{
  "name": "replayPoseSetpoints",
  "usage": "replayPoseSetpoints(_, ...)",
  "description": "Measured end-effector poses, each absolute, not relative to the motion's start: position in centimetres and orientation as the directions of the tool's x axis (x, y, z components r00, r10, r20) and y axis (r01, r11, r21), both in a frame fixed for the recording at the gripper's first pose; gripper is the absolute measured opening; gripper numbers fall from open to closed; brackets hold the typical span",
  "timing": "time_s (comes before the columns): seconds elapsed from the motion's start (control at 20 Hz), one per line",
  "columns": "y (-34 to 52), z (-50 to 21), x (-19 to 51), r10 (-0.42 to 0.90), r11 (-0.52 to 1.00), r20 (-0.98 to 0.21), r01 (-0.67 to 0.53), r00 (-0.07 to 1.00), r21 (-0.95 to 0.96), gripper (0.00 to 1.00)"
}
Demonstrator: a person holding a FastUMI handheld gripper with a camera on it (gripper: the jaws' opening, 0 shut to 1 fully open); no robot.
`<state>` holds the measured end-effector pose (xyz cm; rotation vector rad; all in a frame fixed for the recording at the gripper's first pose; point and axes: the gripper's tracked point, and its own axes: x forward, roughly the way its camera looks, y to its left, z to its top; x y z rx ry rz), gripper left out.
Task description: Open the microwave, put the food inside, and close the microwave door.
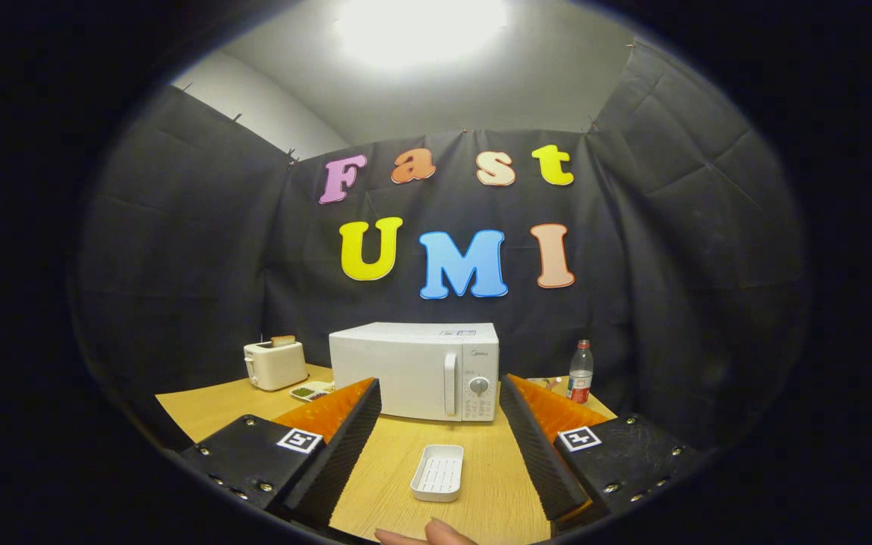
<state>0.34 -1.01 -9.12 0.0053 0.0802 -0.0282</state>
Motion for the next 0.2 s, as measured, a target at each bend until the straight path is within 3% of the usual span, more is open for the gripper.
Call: replayPoseSetpoints(0.2, -1.22, -9.23, 0.44, -0.027, 1.000, -0.088, 0.028, 0.996, 0.006, 0.97)
